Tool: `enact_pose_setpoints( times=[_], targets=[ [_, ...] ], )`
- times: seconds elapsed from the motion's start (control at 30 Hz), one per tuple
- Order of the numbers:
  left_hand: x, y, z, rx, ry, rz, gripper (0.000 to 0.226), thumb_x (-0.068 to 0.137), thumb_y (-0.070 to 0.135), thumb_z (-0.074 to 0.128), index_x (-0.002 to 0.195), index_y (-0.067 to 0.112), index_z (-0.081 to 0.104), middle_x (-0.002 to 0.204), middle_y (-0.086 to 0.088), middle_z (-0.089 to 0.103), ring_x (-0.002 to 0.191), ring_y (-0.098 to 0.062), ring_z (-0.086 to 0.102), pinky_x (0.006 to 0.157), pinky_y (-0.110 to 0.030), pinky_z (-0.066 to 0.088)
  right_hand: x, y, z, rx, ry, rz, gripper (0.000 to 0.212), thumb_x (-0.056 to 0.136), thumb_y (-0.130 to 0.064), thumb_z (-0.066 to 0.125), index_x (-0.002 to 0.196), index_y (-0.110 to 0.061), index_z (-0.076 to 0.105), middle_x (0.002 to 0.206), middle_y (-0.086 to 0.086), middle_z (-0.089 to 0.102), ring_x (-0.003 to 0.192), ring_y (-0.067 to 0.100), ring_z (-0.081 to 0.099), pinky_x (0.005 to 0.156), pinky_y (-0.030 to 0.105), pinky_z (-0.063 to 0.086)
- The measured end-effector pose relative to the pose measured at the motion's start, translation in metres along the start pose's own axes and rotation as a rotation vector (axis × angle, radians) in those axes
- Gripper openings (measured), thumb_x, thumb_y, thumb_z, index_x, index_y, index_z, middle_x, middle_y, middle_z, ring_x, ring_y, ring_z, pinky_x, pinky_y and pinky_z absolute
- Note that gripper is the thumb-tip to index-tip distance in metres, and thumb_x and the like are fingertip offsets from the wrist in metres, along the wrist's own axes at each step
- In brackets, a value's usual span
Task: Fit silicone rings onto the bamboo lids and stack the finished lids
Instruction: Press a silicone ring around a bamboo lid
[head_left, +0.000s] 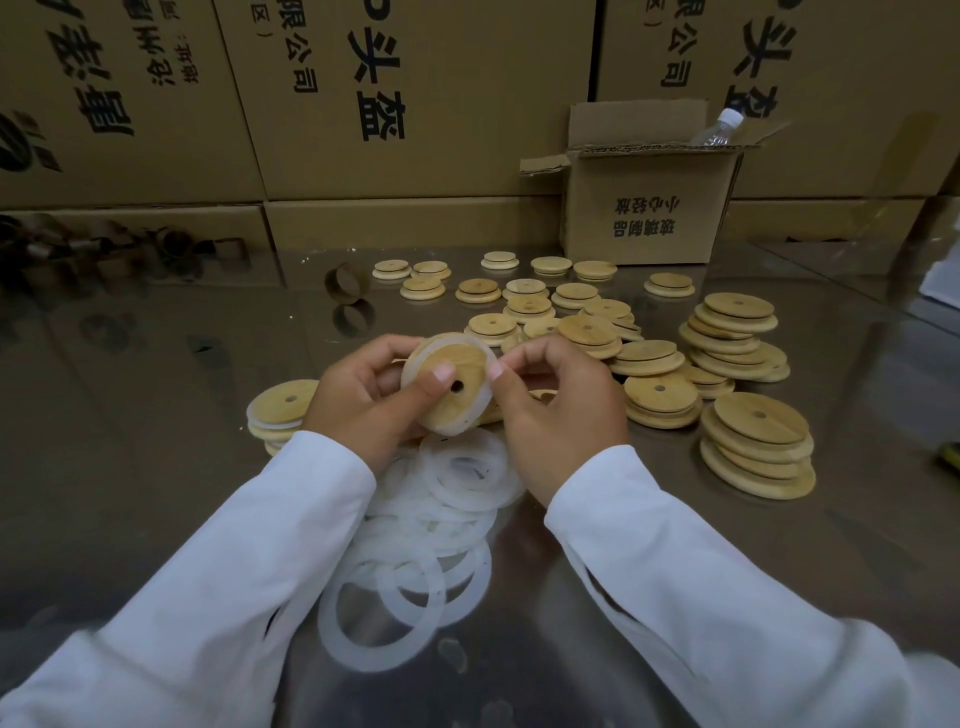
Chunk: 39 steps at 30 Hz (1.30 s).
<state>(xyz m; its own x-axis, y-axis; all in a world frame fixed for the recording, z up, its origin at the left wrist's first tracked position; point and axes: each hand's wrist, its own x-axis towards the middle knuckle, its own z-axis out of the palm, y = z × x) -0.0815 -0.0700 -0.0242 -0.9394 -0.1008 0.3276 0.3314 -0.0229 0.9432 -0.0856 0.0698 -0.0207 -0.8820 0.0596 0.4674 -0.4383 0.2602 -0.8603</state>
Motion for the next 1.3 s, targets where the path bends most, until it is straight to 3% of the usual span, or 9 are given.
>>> enact_pose_setpoints(
  times=[0.17,0.3,0.47,0.7,0.83,1.0,1.17,1.3],
  targets=[
    [-0.0002,-0.0001,0.0003,0.131,-0.028,0.038,0.038,0.057,0.031,0.069,0.092,0.018,0.066,0.088,0.001,0.07,0.077,-0.003,0.066,0.066,-0.016,0.053,-0.0008,0.0007,0.0005,-0.109,-0.05,-0.056,0.023,0.085,-0.018,0.061,0.069,-0.03,0.051,0.077,-0.014,0.059,0.076,-0.001,0.054,0.063,0.002,0.038],
    [0.0002,0.0,0.0008,0.157,-0.046,0.071,0.026,0.061,0.026,0.067,0.084,0.014,0.067,0.079,0.004,0.069,0.07,0.0,0.063,0.064,-0.011,0.049,-0.0012,0.0009,0.0003,-0.155,-0.078,-0.078,0.023,0.086,-0.017,0.059,0.071,-0.03,0.049,0.089,-0.008,0.058,0.084,0.007,0.053,0.067,0.006,0.035],
    [0.0015,0.0009,-0.0008,0.16,-0.041,0.116,0.015,0.07,0.017,0.067,0.084,0.019,0.066,0.072,0.01,0.07,0.07,-0.001,0.064,0.064,-0.013,0.05,0.0027,-0.0011,-0.002,-0.154,-0.078,-0.064,0.027,0.087,-0.014,0.059,0.068,-0.03,0.048,0.095,-0.006,0.046,0.078,0.003,0.047,0.065,-0.003,0.031],
    [-0.0004,0.0026,-0.0006,0.21,-0.074,0.192,0.018,0.078,0.002,0.064,0.087,0.018,0.063,0.082,0.004,0.066,0.073,0.001,0.062,0.067,-0.012,0.049,0.0061,-0.0006,-0.0069,-0.129,-0.068,-0.026,0.017,0.086,-0.014,0.061,0.073,-0.024,0.056,0.091,-0.004,0.048,0.07,-0.002,0.045,0.061,-0.005,0.031],
    [-0.0001,0.0002,-0.0002,0.203,-0.047,0.166,0.016,0.077,0.004,0.064,0.086,0.017,0.063,0.083,0.002,0.067,0.072,0.0,0.064,0.065,-0.012,0.049,0.0053,0.0004,-0.0053,-0.093,-0.071,-0.009,0.016,0.084,-0.017,0.064,0.072,-0.026,0.059,0.088,-0.002,0.061,0.071,0.001,0.051,0.06,0.0,0.036],
    [0.0012,-0.0016,-0.0002,0.149,0.044,0.105,0.011,0.076,0.011,0.067,0.084,0.017,0.065,0.083,0.0,0.069,0.069,-0.002,0.065,0.062,-0.014,0.05,0.0014,-0.0005,-0.0028,-0.064,-0.059,-0.011,0.014,0.081,-0.024,0.067,0.071,-0.032,0.061,0.073,-0.018,0.063,0.075,-0.005,0.058,0.063,0.002,0.043],
    [0.0012,-0.0013,-0.0005,0.128,0.058,0.044,0.011,0.074,0.015,0.068,0.084,0.018,0.067,0.079,0.003,0.071,0.069,-0.006,0.066,0.061,-0.02,0.053,0.0017,0.002,-0.0027,-0.091,-0.02,0.024,0.012,0.081,-0.027,0.067,0.07,-0.03,0.065,0.069,-0.018,0.063,0.069,-0.005,0.058,0.058,0.002,0.042],
    [0.0005,-0.0007,-0.001,0.119,0.028,0.013,0.021,0.064,0.027,0.069,0.083,0.019,0.068,0.081,0.0,0.071,0.073,-0.012,0.066,0.069,-0.03,0.053,0.0051,0.0037,-0.0033,-0.072,-0.045,0.121,0.015,0.084,-0.023,0.064,0.07,-0.026,0.064,0.068,-0.017,0.061,0.063,-0.003,0.055,0.052,0.0,0.038]
  ],
)
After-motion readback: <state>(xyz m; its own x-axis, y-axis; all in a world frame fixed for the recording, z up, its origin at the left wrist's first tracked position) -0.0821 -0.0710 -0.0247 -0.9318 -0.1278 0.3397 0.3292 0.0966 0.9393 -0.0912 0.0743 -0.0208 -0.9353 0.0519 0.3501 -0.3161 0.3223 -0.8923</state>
